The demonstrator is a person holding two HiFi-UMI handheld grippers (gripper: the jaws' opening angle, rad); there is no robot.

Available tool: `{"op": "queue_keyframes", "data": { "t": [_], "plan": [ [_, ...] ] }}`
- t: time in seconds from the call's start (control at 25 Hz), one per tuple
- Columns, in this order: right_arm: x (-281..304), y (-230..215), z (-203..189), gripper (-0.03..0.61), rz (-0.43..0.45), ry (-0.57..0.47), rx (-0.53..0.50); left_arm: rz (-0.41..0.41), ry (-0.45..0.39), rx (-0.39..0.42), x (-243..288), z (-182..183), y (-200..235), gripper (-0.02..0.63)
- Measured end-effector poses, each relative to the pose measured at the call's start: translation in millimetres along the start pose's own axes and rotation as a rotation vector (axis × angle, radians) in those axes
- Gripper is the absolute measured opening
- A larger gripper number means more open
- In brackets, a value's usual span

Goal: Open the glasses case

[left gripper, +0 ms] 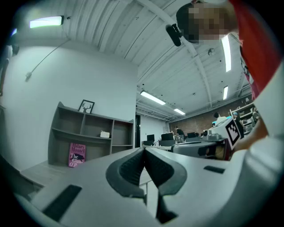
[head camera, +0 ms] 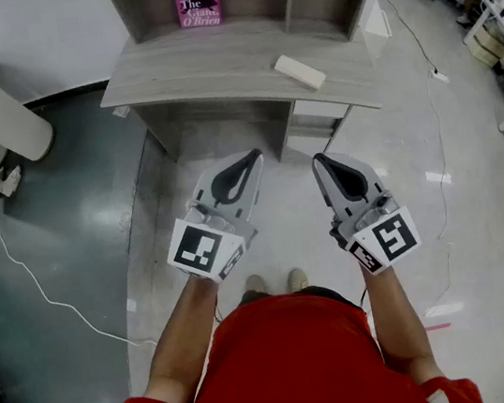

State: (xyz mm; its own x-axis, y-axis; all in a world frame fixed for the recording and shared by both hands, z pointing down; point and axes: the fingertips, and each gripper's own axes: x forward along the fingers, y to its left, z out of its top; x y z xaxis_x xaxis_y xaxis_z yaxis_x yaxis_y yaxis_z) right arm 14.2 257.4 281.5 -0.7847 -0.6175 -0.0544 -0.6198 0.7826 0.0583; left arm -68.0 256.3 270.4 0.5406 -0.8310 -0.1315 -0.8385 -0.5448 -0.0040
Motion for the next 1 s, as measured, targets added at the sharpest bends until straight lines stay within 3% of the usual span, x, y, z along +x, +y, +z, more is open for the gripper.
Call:
{"op": "queue_keyframes", "data": {
  "t": [0.48,1.0],
  "plan": [
    [7,5,4,0.005,-0.015,-0.019,0.013,0.001,-0.003,-0.005,-9,0,10,0.009],
    [19,13,-18,0.005,-0.119,0.025,0.016,-0.032,-0.007,-0.046,-26,-20,46,0.009]
  ]
}}
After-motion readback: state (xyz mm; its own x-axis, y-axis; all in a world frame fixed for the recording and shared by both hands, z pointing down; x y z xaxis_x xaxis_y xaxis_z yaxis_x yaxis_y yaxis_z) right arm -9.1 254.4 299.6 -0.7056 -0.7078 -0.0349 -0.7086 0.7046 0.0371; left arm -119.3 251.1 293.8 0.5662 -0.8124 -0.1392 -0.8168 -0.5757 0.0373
